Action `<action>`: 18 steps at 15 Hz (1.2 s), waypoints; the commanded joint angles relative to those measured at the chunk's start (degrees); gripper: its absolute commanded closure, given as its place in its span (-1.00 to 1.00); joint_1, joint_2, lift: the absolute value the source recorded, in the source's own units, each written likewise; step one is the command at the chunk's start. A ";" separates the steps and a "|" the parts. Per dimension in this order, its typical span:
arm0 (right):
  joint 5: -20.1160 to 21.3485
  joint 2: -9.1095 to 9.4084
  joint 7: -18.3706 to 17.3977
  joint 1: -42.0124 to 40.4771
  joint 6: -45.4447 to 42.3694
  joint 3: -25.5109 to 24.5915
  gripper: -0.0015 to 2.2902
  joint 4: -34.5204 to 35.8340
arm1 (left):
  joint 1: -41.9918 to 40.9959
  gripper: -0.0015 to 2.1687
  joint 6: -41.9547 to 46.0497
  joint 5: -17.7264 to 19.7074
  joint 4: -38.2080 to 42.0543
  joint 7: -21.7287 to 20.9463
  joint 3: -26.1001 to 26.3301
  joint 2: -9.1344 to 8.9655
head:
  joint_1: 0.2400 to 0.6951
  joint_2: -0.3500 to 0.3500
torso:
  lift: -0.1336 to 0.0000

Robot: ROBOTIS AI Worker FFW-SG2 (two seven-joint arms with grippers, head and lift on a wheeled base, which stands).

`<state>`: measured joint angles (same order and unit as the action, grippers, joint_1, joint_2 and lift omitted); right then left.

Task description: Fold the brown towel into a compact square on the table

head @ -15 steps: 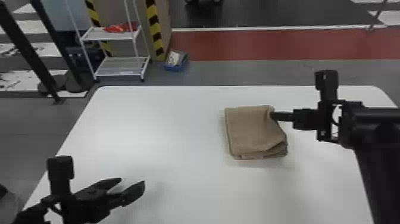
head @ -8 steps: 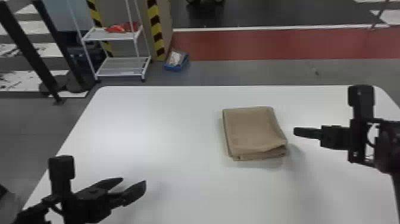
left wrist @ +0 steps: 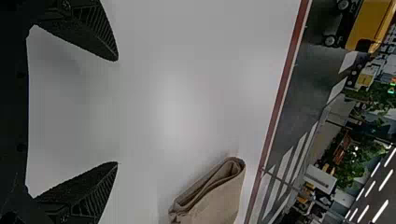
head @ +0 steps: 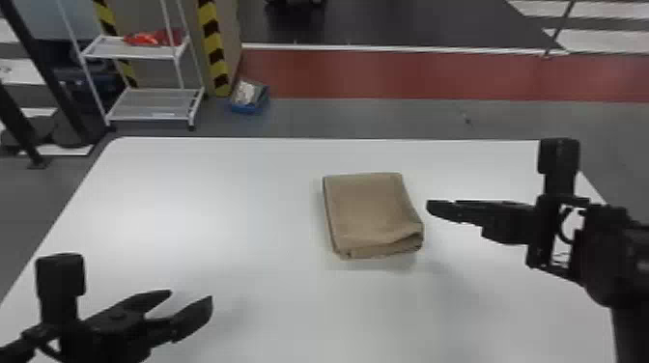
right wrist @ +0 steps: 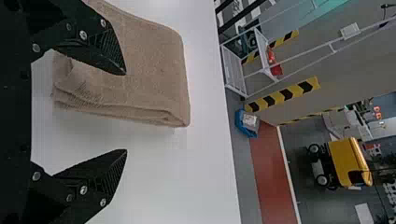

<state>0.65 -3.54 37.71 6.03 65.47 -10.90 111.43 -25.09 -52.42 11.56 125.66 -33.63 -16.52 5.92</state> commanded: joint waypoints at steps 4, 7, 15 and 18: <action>4.98 3.60 -1.85 5.04 -9.43 9.41 -0.83 -12.37 | -0.84 -0.92 0.95 0.31 -0.24 -0.29 -1.85 0.06 | 1.00 0.28 | -0.84; 6.03 3.60 -3.52 6.19 -12.07 10.55 -0.83 -16.86 | -0.66 -0.92 1.66 0.39 -1.64 -0.64 -2.99 0.14 | 1.00 0.41 | -0.84; 7.53 3.54 -3.60 7.15 -14.53 10.55 -0.83 -21.52 | 0.04 -0.92 2.54 0.31 -2.79 -0.29 -2.46 -0.03 | 1.00 0.43 | -0.84; 8.05 3.37 -2.90 6.98 -14.53 10.99 -0.83 -22.31 | 0.04 -0.92 2.36 0.13 -2.52 0.06 -2.29 -0.12 | 1.00 0.42 | -0.84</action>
<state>8.66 -0.14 34.51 13.23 50.96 -0.18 89.32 -25.05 -49.89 11.82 122.90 -33.69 -18.88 5.82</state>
